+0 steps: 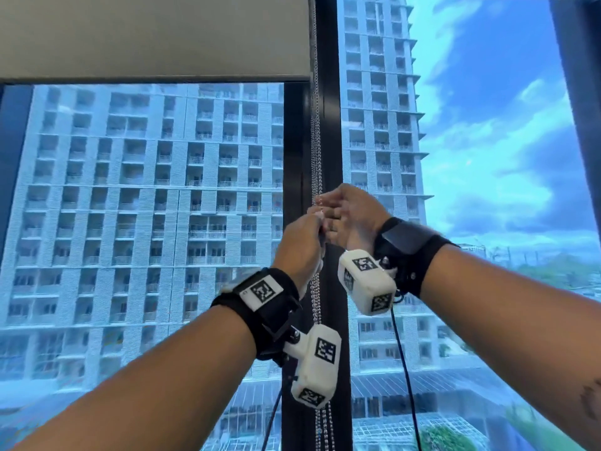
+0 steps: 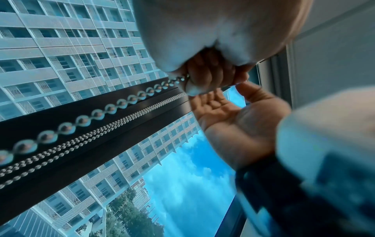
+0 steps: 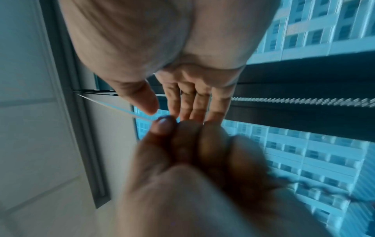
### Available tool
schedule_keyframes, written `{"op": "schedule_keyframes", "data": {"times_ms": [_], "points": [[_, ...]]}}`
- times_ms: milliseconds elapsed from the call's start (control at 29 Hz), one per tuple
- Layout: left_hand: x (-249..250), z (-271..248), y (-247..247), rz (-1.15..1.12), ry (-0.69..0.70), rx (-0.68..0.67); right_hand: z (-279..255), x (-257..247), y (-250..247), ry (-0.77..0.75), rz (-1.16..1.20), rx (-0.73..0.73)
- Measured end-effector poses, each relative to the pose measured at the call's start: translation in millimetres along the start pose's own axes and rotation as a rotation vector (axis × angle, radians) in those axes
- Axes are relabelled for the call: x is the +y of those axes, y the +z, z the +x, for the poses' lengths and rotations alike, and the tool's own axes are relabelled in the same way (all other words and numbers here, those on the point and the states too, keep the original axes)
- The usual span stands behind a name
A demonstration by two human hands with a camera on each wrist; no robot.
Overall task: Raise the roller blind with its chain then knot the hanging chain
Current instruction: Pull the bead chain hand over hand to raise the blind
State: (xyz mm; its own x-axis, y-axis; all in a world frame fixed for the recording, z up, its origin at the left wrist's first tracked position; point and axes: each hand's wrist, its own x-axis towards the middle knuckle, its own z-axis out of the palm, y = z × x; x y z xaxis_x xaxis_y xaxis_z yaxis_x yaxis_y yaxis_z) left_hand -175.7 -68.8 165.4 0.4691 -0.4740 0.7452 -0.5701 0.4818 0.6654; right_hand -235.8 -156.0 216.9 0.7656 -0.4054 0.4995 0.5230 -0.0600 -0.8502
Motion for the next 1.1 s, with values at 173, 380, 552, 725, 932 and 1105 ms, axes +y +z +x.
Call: {"op": "schedule_keyframes", "data": {"times_ms": [173, 380, 552, 725, 932, 1105], "points": [[-3, -6, 0, 0.161, 0.072, -0.073, 3, -20, 25, -0.084, 0.063, -0.027], [-3, -20, -10, 0.14, 0.058, -0.185, -4, -11, 31, -0.176, -0.029, 0.063], [6, -10, -25, 0.08, 0.011, -0.06, -18, -3, 30, -0.209, -0.003, 0.08], [28, 7, -22, 0.035, 0.082, -0.079, -30, 6, 29, -0.207, -0.026, 0.041], [46, 29, -17, 0.129, 0.167, -0.012, -40, 18, 25, -0.179, -0.05, -0.033], [57, 30, -2, -0.106, 0.1, 0.035, -51, 24, 20, -0.133, -0.098, -0.071]]}}
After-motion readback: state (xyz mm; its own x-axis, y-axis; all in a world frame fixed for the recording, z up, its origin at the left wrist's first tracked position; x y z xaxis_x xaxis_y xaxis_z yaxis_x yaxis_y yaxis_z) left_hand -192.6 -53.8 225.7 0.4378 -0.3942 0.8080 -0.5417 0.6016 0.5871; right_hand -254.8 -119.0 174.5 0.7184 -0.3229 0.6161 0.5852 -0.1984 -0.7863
